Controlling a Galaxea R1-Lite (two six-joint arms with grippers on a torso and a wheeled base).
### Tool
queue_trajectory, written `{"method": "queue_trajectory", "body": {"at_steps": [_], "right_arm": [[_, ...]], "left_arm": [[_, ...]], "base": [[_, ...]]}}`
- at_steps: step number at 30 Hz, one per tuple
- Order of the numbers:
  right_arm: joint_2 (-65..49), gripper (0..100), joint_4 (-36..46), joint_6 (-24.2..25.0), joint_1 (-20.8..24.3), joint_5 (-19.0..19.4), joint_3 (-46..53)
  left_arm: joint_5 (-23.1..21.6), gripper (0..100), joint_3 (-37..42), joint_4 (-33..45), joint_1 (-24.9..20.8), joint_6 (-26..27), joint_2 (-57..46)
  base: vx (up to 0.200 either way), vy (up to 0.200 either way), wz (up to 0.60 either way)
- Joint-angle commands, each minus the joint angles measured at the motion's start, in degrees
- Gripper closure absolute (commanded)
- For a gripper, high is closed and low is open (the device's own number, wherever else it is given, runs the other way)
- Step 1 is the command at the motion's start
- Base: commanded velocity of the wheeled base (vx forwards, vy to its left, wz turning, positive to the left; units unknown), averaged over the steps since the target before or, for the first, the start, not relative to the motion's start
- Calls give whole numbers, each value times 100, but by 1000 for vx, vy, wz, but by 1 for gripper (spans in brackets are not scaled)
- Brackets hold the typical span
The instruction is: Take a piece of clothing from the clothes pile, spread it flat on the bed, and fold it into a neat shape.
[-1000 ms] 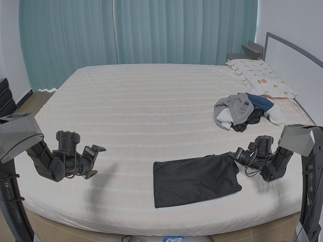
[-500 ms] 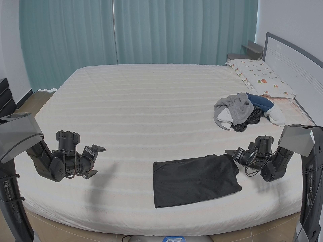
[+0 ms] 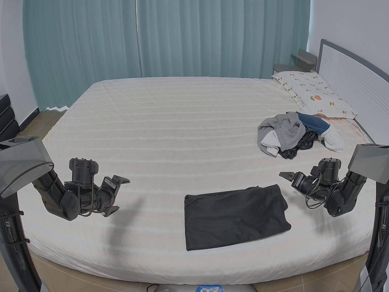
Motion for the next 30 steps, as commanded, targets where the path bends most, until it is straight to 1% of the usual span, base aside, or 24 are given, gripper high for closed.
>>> {"method": "queue_trajectory", "body": {"at_steps": [1,2,4,5,6,7,8,11,13,14,15,18,20,21,22,23,24,30], "right_arm": [[-406,0,22,-27,160,-289,-15],[-406,0,22,-27,169,-298,-23],[-441,0,22,-27,204,-483,-94],[-441,0,13,-27,204,-492,-94],[-511,0,13,-10,169,-676,-6],[-529,0,13,-10,160,-711,21],[-617,0,-5,8,143,-905,311],[-889,0,-224,52,90,-1089,1005],[-1109,0,-497,263,55,-1072,1488],[-1109,0,-497,263,55,-1072,1488],[-1346,0,-839,614,28,-1019,1919],[-1346,0,-1077,781,-95,-949,2183],[-1179,0,-1156,887,-262,-817,2297],[-1118,0,-1173,931,-288,-764,2306],[-942,0,-1261,1115,-341,-650,2306],[-942,0,-1261,1115,-341,-650,2306],[-880,0,-1420,1221,-332,-623,2341],[-590,0,-1604,1256,-306,-588,2455]], "left_arm": [[5,0,46,4,-145,-11,-49],[5,0,46,4,-145,-2,-49],[5,0,55,-5,-224,-2,-40],[5,0,64,-5,-224,-2,-40],[5,0,73,4,-286,-2,-49],[5,0,73,4,-294,-11,-49],[23,0,73,4,-330,-11,-49],[5,0,64,12,-347,-20,-58],[5,0,64,12,-356,-20,-58],[5,0,64,12,-356,-20,-58],[-4,0,64,12,-426,-37,-58],[-4,0,64,4,-523,-29,-58],[-13,0,73,12,-611,-46,-93],[-13,0,73,12,-620,-55,-101],[-13,0,64,4,-690,-99,-119],[-13,0,64,4,-690,-99,-119],[-13,0,64,12,-743,-108,-119],[-4,0,46,12,-875,-108,-93]], "base": [[-200,0,0],[-200,0,0],[-200,0,0],[-200,0,0],[0,0,0],[0,0,0],[0,0,0],[0,0,0],[0,0,0],[0,0,0],[0,0,0],[0,0,0],[0,0,0],[0,-200,0],[0,-200,0],[0,-200,0],[0,-200,0],[0,-200,0]]}}
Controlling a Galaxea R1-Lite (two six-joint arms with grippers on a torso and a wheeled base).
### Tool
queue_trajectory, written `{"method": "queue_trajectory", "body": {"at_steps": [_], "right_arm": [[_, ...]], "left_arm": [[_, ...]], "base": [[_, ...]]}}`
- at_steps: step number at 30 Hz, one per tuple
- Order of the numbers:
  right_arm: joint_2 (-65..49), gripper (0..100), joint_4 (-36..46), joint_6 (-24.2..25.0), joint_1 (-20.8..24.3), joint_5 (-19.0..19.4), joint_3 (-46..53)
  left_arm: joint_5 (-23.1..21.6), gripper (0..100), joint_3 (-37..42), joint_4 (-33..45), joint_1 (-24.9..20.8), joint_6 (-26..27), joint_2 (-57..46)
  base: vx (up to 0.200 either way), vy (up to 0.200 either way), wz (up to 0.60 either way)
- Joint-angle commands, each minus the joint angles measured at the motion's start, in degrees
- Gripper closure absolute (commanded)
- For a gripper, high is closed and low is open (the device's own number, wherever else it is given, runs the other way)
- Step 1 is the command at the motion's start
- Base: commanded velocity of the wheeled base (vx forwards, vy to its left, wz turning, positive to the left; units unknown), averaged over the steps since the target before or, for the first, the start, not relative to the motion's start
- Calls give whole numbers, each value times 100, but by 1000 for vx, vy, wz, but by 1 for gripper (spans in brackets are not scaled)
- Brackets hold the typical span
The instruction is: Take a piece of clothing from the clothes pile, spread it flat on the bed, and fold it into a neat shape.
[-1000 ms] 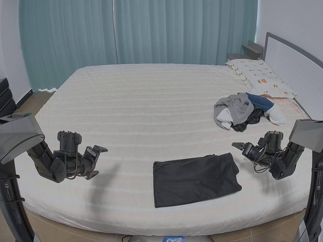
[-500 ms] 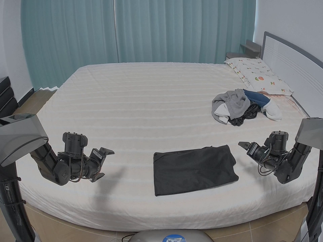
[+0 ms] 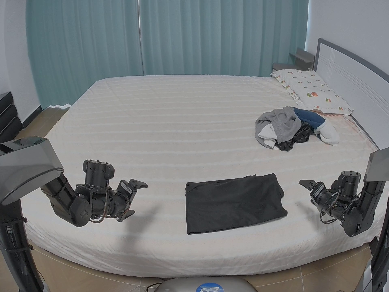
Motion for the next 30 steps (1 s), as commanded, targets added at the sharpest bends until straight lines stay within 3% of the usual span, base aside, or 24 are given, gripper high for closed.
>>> {"method": "queue_trajectory", "body": {"at_steps": [1,11,14,15,21,24,25,30], "right_arm": [[295,0,-115,3,-16,3,108],[577,0,-142,-6,46,-23,81],[585,0,-142,-6,37,-23,73],[621,0,-142,-6,37,-32,46],[629,0,-142,-6,37,-41,55],[638,0,-142,-6,37,-41,55],[638,0,-142,-6,37,-41,55],[638,0,-151,-33,64,-41,64]], "left_arm": [[-1,0,-41,-1,-123,-6,1],[8,0,-68,25,-237,-24,-122],[8,0,-41,34,-272,-50,-166],[157,0,-59,43,-483,-244,-227],[790,0,-235,61,-843,-191,-254],[834,0,-252,61,-870,64,-227],[851,0,-261,61,-861,477,-201],[790,0,-314,-10,-703,1382,142]], "base": [[0,-200,0],[0,-200,0],[0,0,0],[0,0,0],[0,0,0],[0,0,0],[0,0,0],[0,0,0]]}}
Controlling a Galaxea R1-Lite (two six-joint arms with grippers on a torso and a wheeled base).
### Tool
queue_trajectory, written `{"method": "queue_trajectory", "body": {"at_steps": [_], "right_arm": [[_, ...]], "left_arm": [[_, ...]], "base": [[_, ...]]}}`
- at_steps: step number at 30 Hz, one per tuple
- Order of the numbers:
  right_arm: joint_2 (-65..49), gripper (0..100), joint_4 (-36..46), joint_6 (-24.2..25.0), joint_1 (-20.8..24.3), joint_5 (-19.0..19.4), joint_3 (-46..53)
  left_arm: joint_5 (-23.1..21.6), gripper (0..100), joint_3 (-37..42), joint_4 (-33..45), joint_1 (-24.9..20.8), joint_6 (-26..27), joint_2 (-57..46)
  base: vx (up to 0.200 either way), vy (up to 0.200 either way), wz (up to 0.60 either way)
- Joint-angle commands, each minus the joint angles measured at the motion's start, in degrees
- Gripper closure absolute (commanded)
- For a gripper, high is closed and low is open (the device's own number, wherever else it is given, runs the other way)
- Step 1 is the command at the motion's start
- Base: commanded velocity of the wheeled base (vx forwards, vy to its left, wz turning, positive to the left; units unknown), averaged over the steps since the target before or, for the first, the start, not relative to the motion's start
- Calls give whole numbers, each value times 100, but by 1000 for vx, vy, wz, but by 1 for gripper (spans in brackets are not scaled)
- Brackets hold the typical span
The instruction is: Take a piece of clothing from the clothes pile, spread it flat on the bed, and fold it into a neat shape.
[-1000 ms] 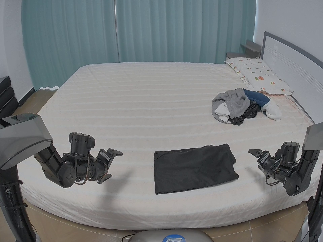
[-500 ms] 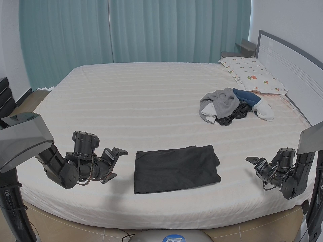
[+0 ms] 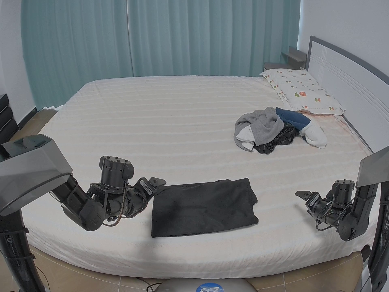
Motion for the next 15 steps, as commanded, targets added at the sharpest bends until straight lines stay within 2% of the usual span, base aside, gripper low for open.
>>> {"method": "queue_trajectory", "body": {"at_steps": [1,3,5,6,8,12,15], "right_arm": [[15,0,-8,-18,51,2,10],[15,0,-17,-18,68,-7,19],[24,0,-8,-18,68,-7,19],[24,0,-8,-18,68,-7,19],[15,0,-26,-27,86,-7,19],[41,0,-184,-36,130,-7,72],[41,0,-245,-36,130,-16,81]], "left_arm": [[-50,0,-116,-61,151,609,439],[-77,0,-187,-61,187,793,588],[-174,0,-222,-61,213,1276,843],[-174,0,-222,-61,213,1276,843],[-384,0,-196,-105,283,1777,1019],[-859,0,-160,-510,292,1874,1309],[-789,0,-143,-835,248,1971,1502]], "base": [[0,0,0],[0,0,0],[0,0,0],[0,0,0],[0,0,0],[0,0,0],[0,0,0]]}}
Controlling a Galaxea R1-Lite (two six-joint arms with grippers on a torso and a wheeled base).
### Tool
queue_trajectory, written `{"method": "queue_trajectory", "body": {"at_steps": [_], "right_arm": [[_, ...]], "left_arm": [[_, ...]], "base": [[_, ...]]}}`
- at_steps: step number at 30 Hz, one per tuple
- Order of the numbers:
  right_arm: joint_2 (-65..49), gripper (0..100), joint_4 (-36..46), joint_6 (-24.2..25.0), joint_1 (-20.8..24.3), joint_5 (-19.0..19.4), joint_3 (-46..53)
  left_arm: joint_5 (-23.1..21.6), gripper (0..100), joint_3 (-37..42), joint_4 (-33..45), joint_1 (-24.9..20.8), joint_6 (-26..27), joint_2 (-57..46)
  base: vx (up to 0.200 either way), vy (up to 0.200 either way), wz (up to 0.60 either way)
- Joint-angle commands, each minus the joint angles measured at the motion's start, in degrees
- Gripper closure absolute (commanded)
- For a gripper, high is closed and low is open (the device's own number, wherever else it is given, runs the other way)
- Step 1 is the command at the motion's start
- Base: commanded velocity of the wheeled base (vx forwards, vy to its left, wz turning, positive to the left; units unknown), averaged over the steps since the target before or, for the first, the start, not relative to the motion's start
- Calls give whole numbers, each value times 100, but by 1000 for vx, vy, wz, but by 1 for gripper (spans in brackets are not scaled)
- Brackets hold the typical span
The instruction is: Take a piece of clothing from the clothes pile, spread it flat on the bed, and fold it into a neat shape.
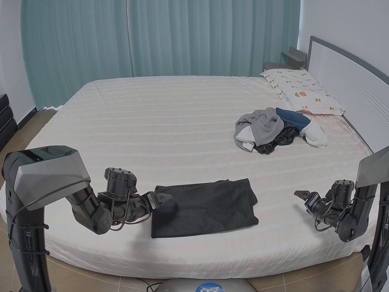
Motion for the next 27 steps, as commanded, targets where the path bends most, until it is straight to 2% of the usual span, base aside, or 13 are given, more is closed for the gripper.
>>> {"method": "queue_trajectory", "body": {"at_steps": [1,2,15,27], "right_arm": [[23,0,-84,-1,31,-2,34],[23,0,-84,-19,40,-2,25],[23,0,-93,-28,110,-2,8],[23,0,-93,-28,110,-2,-1]], "left_arm": [[13,0,31,-205,-5,87,491],[66,0,181,-574,-14,166,543],[110,0,278,-1418,-137,184,877],[101,0,234,-1497,-137,140,939]], "base": [[0,0,0],[0,0,0],[0,0,0],[0,0,0]]}}
